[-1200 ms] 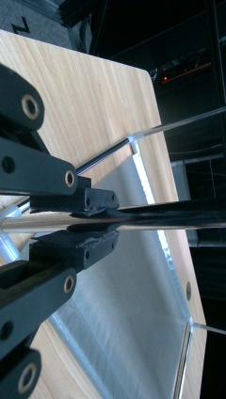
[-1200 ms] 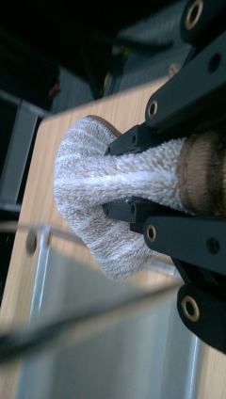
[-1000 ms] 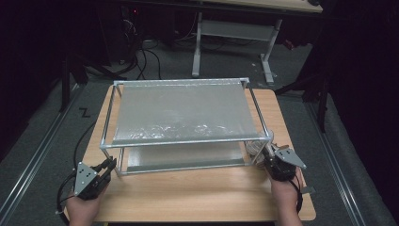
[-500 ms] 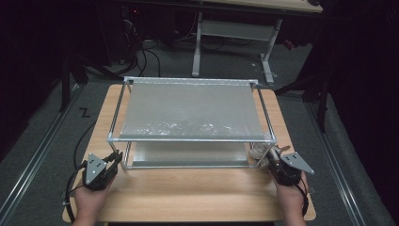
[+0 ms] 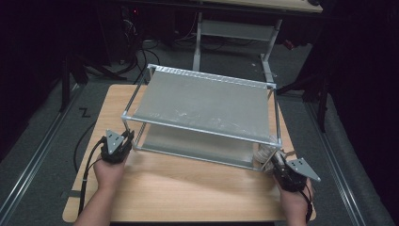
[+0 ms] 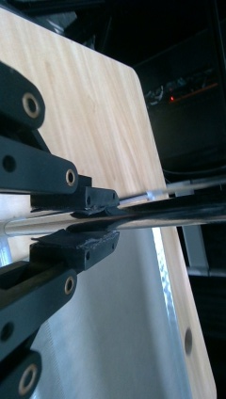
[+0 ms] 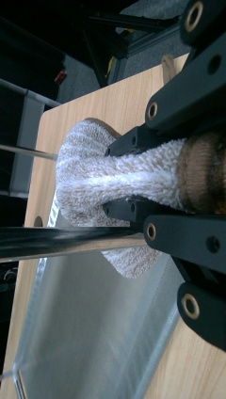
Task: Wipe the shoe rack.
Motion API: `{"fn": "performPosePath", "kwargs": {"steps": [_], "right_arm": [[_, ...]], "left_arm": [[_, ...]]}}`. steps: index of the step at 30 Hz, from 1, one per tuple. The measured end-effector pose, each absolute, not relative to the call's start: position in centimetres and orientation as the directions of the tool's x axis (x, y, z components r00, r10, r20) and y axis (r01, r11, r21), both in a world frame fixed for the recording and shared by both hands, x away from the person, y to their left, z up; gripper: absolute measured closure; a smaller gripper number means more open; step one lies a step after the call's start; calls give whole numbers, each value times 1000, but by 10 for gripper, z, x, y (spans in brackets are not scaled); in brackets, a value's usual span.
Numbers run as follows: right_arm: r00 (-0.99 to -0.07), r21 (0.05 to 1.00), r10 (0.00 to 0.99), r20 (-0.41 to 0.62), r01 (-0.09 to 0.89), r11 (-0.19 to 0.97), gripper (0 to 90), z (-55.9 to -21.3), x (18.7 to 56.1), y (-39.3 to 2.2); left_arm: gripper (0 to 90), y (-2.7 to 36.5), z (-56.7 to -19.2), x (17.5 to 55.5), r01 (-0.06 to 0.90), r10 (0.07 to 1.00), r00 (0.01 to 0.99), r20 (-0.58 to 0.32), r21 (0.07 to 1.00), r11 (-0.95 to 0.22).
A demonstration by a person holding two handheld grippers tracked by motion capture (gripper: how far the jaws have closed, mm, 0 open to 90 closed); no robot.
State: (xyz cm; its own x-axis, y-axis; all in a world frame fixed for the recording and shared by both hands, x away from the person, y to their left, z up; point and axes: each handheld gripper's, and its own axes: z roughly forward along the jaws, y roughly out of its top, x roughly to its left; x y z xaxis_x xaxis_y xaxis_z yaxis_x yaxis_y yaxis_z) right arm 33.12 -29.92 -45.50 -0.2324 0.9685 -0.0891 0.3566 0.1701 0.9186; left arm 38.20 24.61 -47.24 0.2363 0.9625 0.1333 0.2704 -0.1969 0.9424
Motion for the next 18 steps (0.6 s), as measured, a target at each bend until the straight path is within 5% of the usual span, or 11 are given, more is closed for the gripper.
{"fn": "performPosePath", "kwargs": {"steps": [7, 9, 18], "right_arm": [[-224, 918, 971, -81, 364, 161, 744, -455, 333, -292], [-220, 918, 972, -87, 362, 164, 743, -455, 330, -291], [-208, 909, 974, -91, 382, 167, 743, -460, 327, -298]], "left_arm": [[787, 244, -471, 415, 297, 975, 201, 91, 943, -150], [668, 245, -469, 414, 307, 976, 199, 84, 941, -144], [556, 247, -472, 363, 272, 963, 248, 109, 946, -177]]}}
